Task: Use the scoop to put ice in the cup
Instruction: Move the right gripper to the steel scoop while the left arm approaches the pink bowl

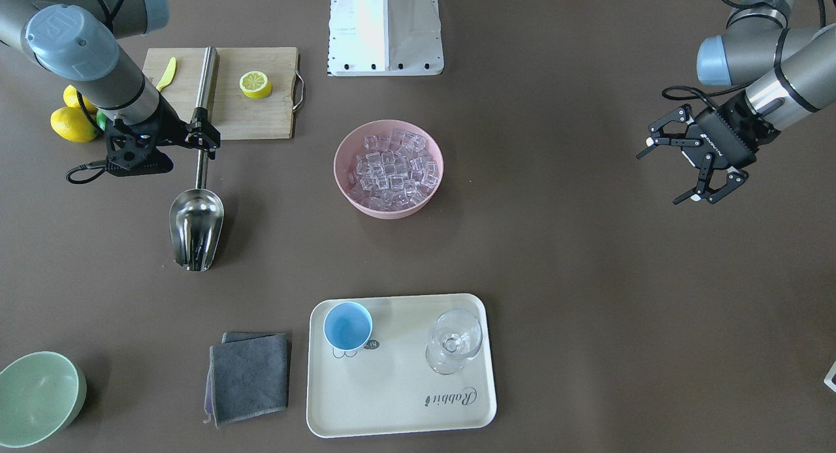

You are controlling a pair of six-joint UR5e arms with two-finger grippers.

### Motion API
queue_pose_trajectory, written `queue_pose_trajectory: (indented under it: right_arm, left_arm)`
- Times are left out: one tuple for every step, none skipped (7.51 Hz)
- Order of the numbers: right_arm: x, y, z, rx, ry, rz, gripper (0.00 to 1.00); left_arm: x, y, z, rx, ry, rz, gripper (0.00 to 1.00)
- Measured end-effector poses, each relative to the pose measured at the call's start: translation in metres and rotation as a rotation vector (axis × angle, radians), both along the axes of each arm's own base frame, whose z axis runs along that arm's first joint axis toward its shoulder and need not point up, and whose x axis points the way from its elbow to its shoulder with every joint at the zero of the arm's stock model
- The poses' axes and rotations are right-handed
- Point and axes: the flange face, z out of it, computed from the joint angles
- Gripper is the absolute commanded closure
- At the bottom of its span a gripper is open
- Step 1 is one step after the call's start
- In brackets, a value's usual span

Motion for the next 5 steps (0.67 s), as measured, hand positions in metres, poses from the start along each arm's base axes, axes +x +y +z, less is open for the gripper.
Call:
queue_pose_trajectory:
  right_arm:
    - [-0.009,0.003,0.003,-0.008,0.007,-0.007,0.02]
    - [-0.016,0.005,0.008,-0.014,0.016,-0.015,0.04]
    - [-0.021,0.005,0.014,-0.018,0.028,-0.021,0.06]
    - [-0.026,0.007,0.019,-0.022,0.037,-0.027,0.09]
    - [-0.029,0.010,0.022,-0.025,0.042,-0.033,0.09]
  left_arm:
    - [0.007,-0.002,-0.004,0.009,0.001,0.006,0.02]
    - [0.020,-0.002,-0.011,0.032,-0.006,0.007,0.02]
    - [0.054,0.003,-0.021,0.083,-0.019,0.011,0.02]
    - [0.092,0.014,-0.033,0.150,-0.024,0.010,0.02]
    - [0.120,0.027,-0.041,0.198,-0.016,0.020,0.02]
